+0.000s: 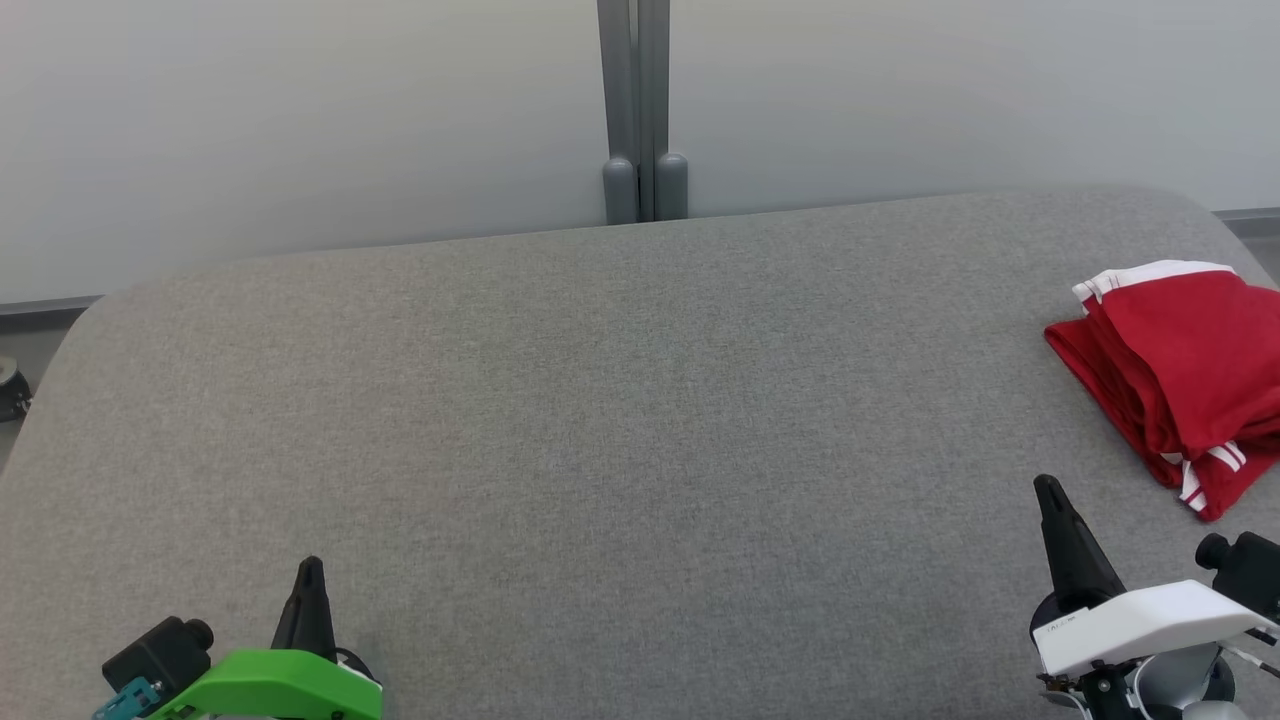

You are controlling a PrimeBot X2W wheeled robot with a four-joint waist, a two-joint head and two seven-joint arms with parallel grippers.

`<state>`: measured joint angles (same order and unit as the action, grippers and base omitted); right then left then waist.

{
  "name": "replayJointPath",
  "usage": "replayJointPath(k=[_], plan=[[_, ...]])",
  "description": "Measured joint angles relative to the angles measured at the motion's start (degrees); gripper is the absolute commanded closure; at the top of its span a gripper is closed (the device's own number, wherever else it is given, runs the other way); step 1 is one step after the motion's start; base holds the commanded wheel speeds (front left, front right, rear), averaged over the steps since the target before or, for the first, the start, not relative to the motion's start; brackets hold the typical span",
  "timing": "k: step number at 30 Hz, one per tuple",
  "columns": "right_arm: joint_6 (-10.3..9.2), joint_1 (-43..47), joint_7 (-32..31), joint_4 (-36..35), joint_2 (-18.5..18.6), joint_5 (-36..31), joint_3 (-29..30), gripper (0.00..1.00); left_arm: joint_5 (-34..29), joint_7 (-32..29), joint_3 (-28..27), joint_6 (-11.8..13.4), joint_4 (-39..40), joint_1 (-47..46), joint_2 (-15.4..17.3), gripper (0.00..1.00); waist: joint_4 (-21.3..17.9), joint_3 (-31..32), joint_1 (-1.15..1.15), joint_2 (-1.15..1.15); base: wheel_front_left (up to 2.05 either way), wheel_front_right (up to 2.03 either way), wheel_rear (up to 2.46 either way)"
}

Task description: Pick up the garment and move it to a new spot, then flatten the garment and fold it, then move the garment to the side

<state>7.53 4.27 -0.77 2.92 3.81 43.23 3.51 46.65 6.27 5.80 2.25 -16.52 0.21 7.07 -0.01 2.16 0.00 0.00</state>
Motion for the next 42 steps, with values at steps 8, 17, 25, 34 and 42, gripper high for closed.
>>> replayJointPath(k=[8,17,25,34,42], plan=[[0.00,-1.27,-0.67,1.34,0.00,6.23,0.30,1.00,5.56,-1.68,-1.54,-1.24,0.35,-0.76,-0.54,1.00,0.00,-0.20,0.00,0.00,0.00,0.00,0.00],[0.00,-2.51,-1.25,2.81,-0.01,12.66,0.56,1.00,11.49,-3.26,-3.10,-2.35,0.70,-1.52,-1.00,1.00,0.00,-0.43,0.00,0.00,0.00,0.00,0.00],[-0.01,-3.57,-1.80,3.97,-0.07,17.62,0.81,1.00,16.06,-4.63,-4.32,-3.45,0.94,-2.14,-1.46,1.00,0.00,-0.63,0.00,0.00,0.00,0.00,0.00],[-0.01,-4.67,-2.27,5.16,-0.18,23.10,1.09,1.00,21.21,-6.00,-5.77,-4.38,1.20,-2.76,-1.99,1.00,0.00,-0.86,0.00,0.00,0.00,0.00,0.00],[-0.02,-5.60,-2.78,6.19,-0.25,27.39,1.31,1.00,25.15,-7.11,-6.84,-5.32,1.36,-3.34,-2.35,1.00,0.01,-1.06,0.00,0.00,0.00,0.00,0.00]])
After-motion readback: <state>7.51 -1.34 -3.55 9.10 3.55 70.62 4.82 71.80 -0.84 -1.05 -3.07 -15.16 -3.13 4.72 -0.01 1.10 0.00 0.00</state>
